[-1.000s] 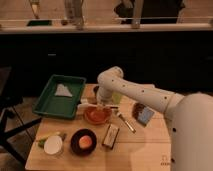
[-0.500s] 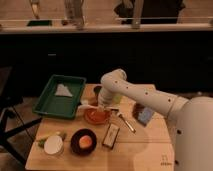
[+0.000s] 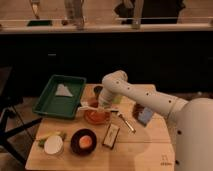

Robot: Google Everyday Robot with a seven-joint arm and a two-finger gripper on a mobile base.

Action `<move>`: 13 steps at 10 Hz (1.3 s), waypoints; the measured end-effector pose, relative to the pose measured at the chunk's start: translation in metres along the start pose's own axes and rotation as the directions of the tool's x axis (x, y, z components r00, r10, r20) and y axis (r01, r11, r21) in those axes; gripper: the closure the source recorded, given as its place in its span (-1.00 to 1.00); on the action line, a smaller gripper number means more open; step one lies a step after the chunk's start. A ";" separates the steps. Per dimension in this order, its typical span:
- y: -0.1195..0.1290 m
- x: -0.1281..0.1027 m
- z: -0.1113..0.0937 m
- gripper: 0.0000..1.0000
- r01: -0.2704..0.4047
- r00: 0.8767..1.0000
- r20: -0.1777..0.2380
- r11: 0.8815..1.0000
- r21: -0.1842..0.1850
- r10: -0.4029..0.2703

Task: Place brush in red bowl

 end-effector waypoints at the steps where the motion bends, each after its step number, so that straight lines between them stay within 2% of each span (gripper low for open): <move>1: 0.000 0.001 0.000 0.98 -0.006 1.000 0.007 1.000 -0.002 0.006; 4: -0.001 0.004 0.002 0.98 -0.022 0.999 0.038 1.000 -0.011 0.023; 13: -0.003 0.004 0.007 0.98 -0.024 0.999 0.044 0.999 -0.029 0.026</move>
